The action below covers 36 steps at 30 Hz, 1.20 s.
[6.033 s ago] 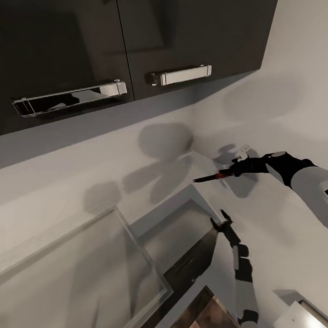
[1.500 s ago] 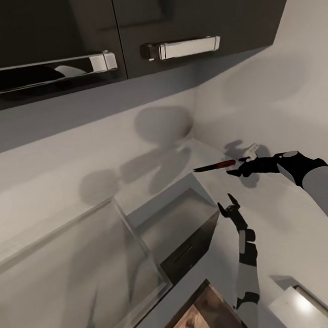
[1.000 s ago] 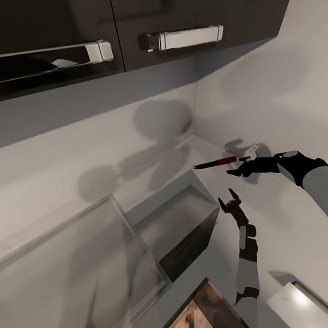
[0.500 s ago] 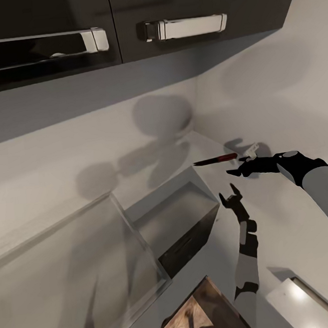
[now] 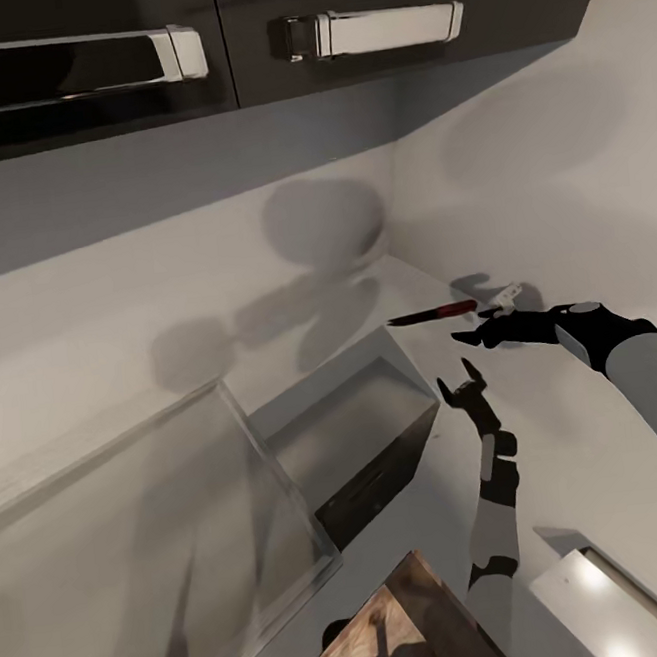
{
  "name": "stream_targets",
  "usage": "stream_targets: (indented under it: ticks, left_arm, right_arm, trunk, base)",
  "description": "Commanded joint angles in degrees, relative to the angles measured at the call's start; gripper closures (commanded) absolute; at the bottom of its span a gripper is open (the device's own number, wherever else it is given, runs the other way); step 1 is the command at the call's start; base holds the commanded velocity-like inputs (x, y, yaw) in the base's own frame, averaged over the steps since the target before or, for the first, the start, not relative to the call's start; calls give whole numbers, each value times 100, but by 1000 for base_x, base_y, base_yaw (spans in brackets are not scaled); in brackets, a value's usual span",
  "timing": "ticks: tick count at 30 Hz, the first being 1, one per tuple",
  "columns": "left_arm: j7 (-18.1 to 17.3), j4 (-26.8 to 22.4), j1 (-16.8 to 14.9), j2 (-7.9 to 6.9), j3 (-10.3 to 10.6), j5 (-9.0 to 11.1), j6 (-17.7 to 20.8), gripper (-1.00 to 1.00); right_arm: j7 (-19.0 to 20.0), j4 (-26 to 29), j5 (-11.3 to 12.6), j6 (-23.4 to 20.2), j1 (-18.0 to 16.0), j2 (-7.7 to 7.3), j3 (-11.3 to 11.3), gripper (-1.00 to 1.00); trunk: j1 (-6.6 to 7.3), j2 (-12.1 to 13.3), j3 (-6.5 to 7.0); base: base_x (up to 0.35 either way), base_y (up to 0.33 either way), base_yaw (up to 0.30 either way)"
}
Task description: In the kitchen, take the Vidalia onion out of the sink, dice it on the chopping board with the paring knife, put the diced onion into the bowl on the countertop, then place both the paring knife and the chopping board into the sink.
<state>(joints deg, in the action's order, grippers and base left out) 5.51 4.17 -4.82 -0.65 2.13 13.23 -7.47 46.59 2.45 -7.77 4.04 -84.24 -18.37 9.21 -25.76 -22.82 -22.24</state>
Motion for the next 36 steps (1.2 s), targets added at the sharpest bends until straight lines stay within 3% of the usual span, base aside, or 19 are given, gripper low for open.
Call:
stream_targets:
  ticks: [1, 7, 12, 16, 18, 22, 23, 26, 29, 31, 36]
  left_arm:
    - [0, 24, -10, 4, 24, 40, -42, -100]
    - [-5, 23, -10, 11, 24, 40, -42, -100]
    - [-13, 23, -10, 13, 24, 33, -44, -100]
    - [-27, 29, -10, 18, 24, 31, -47, -100]
    - [-35, 31, -10, 18, 24, 31, -48, -100]
    - [-39, 31, -10, 14, 24, 33, -45, -100]
    - [-40, 32, -10, 14, 24, 32, -45, -100]
    - [-41, 35, -10, 13, 24, 31, -33, -100]
    - [-45, 38, -10, 16, 26, 31, -28, -100]
    - [-46, 39, -10, 35, 31, 31, -20, -100]
    - [-48, 40, -10, 52, 33, 31, -18, -100]
  right_arm:
    - [2, 1, -38, 30, -5, -4, 10, -100]
    - [-8, 81, -7, -337, -5, -23, -18, -100]
    - [-56, 1126, 86, -1359, -5, -26, -101, -100]
    - [-623, 2023, 108, -2382, -5, 48, -189, -100]
    - [-1285, 2549, 117, -2960, -5, 217, -213, -100]
    - [-2274, 2961, 124, -3447, -5, 607, -230, -100]
    - [-2399, 2984, 124, -3483, -5, 669, -231, -100]
    - [-3126, 2998, 137, -3588, -5, 1092, -274, -100]
    - [-3599, 2994, 154, -3578, -5, 1387, -330, -100]
    - [-4310, 2956, 170, -3563, -5, 1687, -447, -100]
    - [-4584, 2900, 178, -3560, -5, 1780, -712, -100]
  trunk:
    - [-3, -10, -18]
    - [-3, -10, -73]
    - [-3, -10, -111]
    - [-3, -10, -119]
    - [-3, -10, -120]
    - [-3, -10, -120]
    - [-3, -10, -121]
    - [-3, -10, -121]
    - [-3, -10, -121]
    - [-3, -10, -121]
    - [-3, -10, -121]
  base:
    - [0, 0, 0]
    - [0, 0, 0]
    - [0, 0, 0]
    - [0, 0, 0]
    - [0, 0, 0]
    - [0, 0, 0]
    - [0, 0, 0]
    - [0, 0, 0]
    - [0, 0, 0]
    - [0, 0, 0]
    - [0, 0, 0]
